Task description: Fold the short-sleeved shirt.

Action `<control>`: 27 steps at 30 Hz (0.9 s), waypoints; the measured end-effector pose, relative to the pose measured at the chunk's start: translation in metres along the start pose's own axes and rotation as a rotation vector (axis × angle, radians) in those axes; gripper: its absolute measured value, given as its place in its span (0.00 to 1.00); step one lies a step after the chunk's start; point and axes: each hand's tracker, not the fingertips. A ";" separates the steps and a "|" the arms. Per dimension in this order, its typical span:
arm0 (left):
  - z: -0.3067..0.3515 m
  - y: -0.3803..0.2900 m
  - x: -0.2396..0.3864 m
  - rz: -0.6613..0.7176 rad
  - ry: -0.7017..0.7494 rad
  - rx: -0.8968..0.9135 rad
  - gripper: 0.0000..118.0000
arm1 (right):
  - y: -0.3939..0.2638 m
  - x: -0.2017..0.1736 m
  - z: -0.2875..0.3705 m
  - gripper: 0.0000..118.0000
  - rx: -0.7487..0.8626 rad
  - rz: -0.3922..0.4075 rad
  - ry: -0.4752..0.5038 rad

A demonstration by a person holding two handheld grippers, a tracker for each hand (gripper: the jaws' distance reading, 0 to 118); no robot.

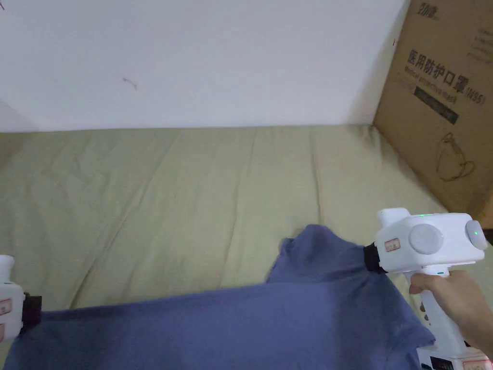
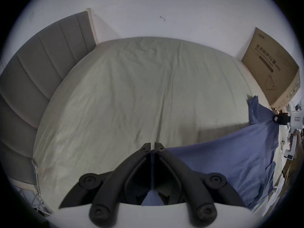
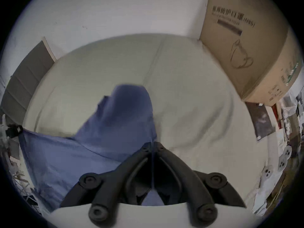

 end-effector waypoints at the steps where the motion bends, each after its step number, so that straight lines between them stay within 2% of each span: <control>1: 0.010 0.002 0.001 0.002 -0.001 0.013 0.01 | 0.003 0.002 0.015 0.00 0.023 -0.020 0.024; 3: 0.030 0.009 0.004 -0.008 0.006 0.060 0.01 | 0.008 0.005 0.044 0.00 0.065 -0.045 0.037; 8: 0.090 0.035 0.009 -0.012 -0.006 0.162 0.01 | 0.017 0.011 0.118 0.00 0.163 -0.044 0.018; 13: 0.147 0.077 0.004 0.086 -0.064 0.283 0.01 | 0.037 0.021 0.187 0.00 0.291 -0.110 0.018; 17: 0.188 0.113 0.012 0.032 -0.022 0.371 0.01 | 0.061 0.027 0.239 0.00 0.379 -0.141 0.039; 20: 0.210 0.142 0.016 0.013 -0.045 0.412 0.01 | 0.090 0.027 0.268 0.00 0.439 -0.132 0.012; 24: 0.227 0.189 0.028 -0.034 0.009 0.462 0.01 | 0.145 0.028 0.295 0.00 0.497 -0.156 0.006; 27: 0.235 0.235 0.036 -0.053 0.042 0.495 0.01 | 0.191 0.023 0.311 0.00 0.549 -0.134 -0.029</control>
